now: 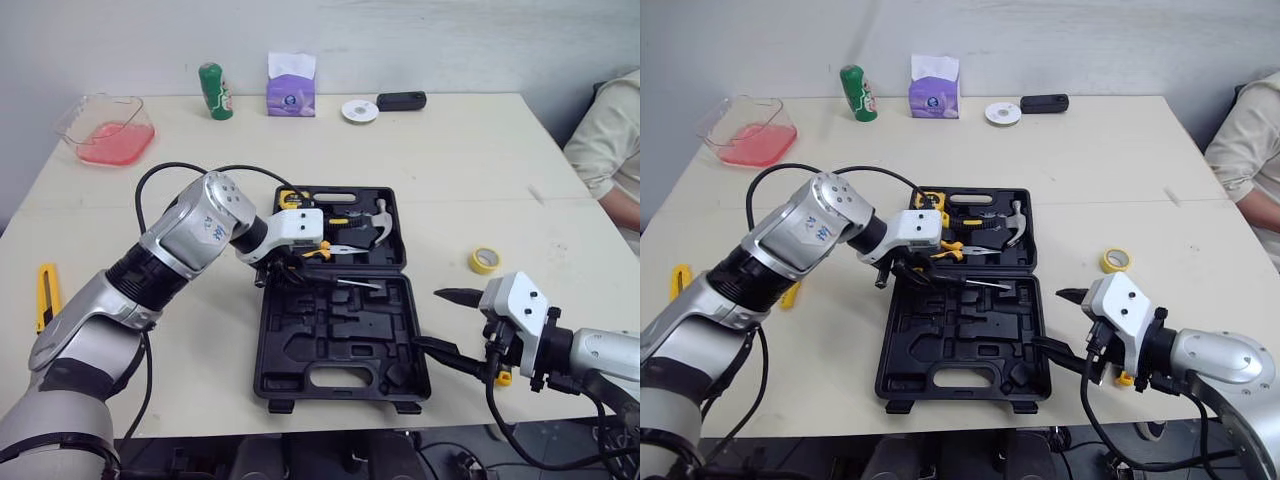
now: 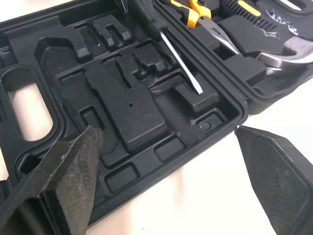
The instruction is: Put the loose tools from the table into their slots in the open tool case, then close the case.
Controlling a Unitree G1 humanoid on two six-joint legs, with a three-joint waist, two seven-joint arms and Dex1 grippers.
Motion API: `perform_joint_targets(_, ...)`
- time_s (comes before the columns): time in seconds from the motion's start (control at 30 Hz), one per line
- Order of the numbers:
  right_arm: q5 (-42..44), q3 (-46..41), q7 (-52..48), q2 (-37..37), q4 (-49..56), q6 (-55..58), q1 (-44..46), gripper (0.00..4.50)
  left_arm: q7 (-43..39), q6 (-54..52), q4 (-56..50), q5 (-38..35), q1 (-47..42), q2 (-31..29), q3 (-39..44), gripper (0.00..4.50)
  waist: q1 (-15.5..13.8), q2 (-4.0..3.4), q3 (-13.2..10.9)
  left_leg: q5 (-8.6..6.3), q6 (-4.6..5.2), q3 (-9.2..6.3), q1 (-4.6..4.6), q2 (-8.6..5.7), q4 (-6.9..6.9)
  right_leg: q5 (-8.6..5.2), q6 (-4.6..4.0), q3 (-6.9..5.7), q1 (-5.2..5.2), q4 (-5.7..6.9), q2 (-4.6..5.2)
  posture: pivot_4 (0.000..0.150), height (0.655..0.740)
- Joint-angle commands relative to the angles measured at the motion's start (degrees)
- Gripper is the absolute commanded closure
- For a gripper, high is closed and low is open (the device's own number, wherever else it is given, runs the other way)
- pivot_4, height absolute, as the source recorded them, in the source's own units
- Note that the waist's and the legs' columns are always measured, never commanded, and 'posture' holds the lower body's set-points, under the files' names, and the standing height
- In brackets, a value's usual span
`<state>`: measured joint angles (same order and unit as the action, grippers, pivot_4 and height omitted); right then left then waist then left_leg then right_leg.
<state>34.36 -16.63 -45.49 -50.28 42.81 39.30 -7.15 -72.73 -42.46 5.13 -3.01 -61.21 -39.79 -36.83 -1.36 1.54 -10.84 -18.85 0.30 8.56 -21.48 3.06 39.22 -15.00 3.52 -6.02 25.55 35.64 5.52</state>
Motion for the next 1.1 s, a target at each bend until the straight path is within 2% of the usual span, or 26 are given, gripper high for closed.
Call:
perform_joint_targets(0.03, -0.1, -0.8, -0.2, -0.6, 0.7, -1.4, 0.8, 0.0, -1.5, -0.6, -2.3, 1.3, 0.7, -1.0, 0.6, 3.49, 0.0, 0.0, 0.0, 0.0, 0.0, 0.0, 0.0, 0.0, 0.0, 0.0, 0.0, 0.0, 0.0, 0.0, 0.0, 0.15, 0.7244)
perform_joint_targets(0.27, -0.7, 0.6, -0.7, -0.8, -0.5, -1.8, 2.5, 0.0, -1.8, 0.6, -1.4, 3.1, 1.6, -2.2, 1.1, 3.49, 0.0, 0.0, 0.0, 0.01, 0.0, -0.01, 0.01, 0.0, 0.0, 0.0, 0.0, 0.0, -0.01, 0.03, 0.0, 0.15, 0.7244)
perform_joint_targets(0.7, -1.0, 1.7, -1.2, -0.6, -1.7, -2.4, 4.2, 0.0, 0.7, 0.6, -0.5, 3.7, 2.4, 1.3, 3.5, 3.49, -0.2, 0.0, 0.0, 0.09, 0.11, -0.05, 0.01, -0.13, 0.03, 0.02, 0.04, -0.01, -0.03, 0.11, 0.15, 0.15, 0.7244)
perform_joint_targets(0.77, -0.9, 1.8, -1.1, -0.5, -1.4, -2.4, 4.1, 0.0, 0.6, 0.5, -1.2, 3.0, 3.0, 1.2, 4.8, 2.46, -0.2, 0.0, 0.0, 0.1, 0.13, -0.06, 0.01, -0.14, 0.04, 0.04, 0.06, 0.0, -0.03, 0.12, 0.18, 0.15, 0.7244)
perform_joint_targets(0.83, -0.7, 1.5, -1.0, -0.5, -0.9, -2.3, 3.6, 0.0, -0.8, 1.6, -2.7, 1.4, 4.0, 0.1, 7.0, 1.72, -0.2, 0.0, 0.0, 0.11, 0.13, -0.07, 0.01, -0.15, 0.05, 0.04, 0.07, -0.01, -0.04, 0.14, 0.19, 0.15, 0.7244)
perform_joint_targets(0.93, -0.3, 0.8, -0.9, -0.3, -0.3, -2.2, 3.0, 0.0, -1.2, 6.3, -3.1, -2.2, 7.1, -1.1, 12.8, 0.28, 0.0, 0.0, 0.0, 0.11, 0.13, -0.09, 0.01, -0.13, 0.06, 0.03, 0.06, -0.02, -0.04, 0.17, 0.19, 0.15, 0.7244)
perform_joint_targets(0.97, -0.2, 0.6, -0.8, -0.2, -0.2, -2.2, 2.8, 0.0, 0.3, 10.0, -2.0, -3.1, 8.5, -0.4, 15.4, 0.04, 0.1, 0.0, 0.0, 0.12, 0.12, -0.1, 0.01, -0.12, 0.05, 0.03, 0.05, -0.03, -0.04, 0.17, 0.19, 0.15, 0.7244)
perform_joint_targets(1.03, -0.3, 0.8, -0.5, 0.0, -0.4, -2.4, 2.8, 0.0, 2.4, 15.2, 0.4, -5.7, 11.1, 1.8, 20.3, 0.16, 0.0, -0.01, 0.0, 0.12, 0.11, -0.09, 0.04, -0.09, 0.05, 0.02, 0.03, -0.02, -0.04, 0.2, 0.19, 0.15, 0.7244)
perform_joint_targets(1.1, -0.3, 1.1, -0.3, 0.2, -0.8, -2.5, 3.2, 0.0, 2.2, 17.4, 2.2, -9.2, 13.2, 4.6, 24.1, 0.85, 0.0, -0.01, 0.0, 0.13, 0.11, -0.09, 0.05, -0.11, 0.07, 0.02, 0.04, -0.03, -0.04, 0.23, 0.23, 0.15, 0.7244)
